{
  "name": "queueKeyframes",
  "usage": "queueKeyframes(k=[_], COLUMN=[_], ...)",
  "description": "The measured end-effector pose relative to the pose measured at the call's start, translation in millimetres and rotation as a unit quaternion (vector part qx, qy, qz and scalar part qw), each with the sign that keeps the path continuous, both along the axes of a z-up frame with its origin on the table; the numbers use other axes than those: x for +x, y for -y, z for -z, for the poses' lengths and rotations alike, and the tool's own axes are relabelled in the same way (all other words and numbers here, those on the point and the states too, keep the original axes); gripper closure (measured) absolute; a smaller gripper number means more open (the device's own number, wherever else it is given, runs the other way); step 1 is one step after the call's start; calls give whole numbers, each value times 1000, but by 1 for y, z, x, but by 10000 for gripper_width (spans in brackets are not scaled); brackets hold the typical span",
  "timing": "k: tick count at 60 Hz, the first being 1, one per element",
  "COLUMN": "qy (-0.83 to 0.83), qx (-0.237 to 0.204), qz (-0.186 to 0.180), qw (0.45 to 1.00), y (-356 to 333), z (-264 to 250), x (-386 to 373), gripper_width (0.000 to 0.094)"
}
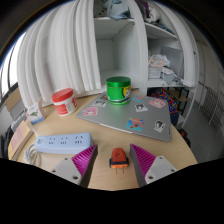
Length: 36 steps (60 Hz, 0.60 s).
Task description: Unplug charger
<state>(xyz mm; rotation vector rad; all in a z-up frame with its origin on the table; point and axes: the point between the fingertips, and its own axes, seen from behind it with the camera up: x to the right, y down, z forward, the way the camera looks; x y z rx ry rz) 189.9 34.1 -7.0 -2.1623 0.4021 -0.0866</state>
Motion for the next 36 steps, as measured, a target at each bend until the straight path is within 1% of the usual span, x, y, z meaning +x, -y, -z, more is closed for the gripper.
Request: queueKeyframes(k=[1, 2, 5, 7, 9, 17, 25, 36], qy=[-2, -1, 31, 52, 64, 60, 45, 65], qx=[5, 9, 1, -6, -3, 44, 64, 69], qz=[0, 4, 23, 25, 26, 22, 19, 4], qw=[1000, 1000, 999, 998, 998, 997, 997, 996], y=[-1, 0, 8, 14, 19, 35, 57, 74], z=[-2, -2, -3, -7, -11, -30, -36, -38], x=[-2, -2, 7, 8, 6, -25, -64, -121], gripper_width=[201, 149, 83, 84, 91, 93, 94, 92])
